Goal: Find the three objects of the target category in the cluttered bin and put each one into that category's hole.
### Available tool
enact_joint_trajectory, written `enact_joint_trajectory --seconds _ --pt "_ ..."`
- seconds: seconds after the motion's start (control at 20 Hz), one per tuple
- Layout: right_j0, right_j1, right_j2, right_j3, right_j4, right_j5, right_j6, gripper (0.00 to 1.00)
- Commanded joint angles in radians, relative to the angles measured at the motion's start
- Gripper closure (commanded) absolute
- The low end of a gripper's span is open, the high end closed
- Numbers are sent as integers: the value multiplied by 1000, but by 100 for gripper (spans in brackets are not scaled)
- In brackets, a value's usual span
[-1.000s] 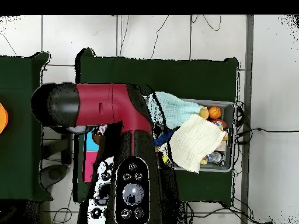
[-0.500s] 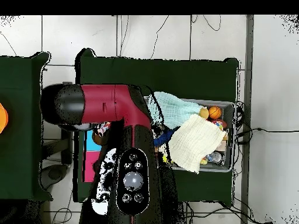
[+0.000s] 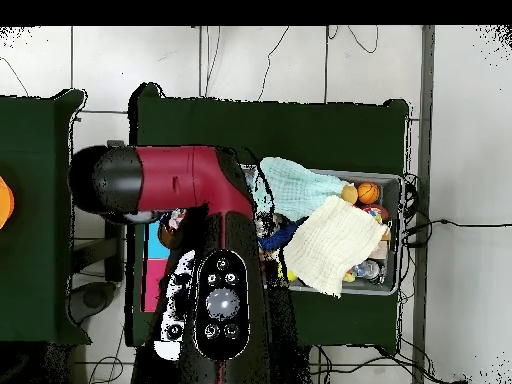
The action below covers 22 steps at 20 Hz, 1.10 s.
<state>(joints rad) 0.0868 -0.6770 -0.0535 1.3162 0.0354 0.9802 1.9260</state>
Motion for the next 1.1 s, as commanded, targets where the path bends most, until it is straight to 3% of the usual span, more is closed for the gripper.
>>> enact_joint_trajectory --seconds 0.05,0.35,1.1 --pt "16 -53 3 -44 24 193 195 100" --pt "24 -101 -27 -56 19 277 215 100" --pt "40 -85 -34 -38 63 233 256 100"
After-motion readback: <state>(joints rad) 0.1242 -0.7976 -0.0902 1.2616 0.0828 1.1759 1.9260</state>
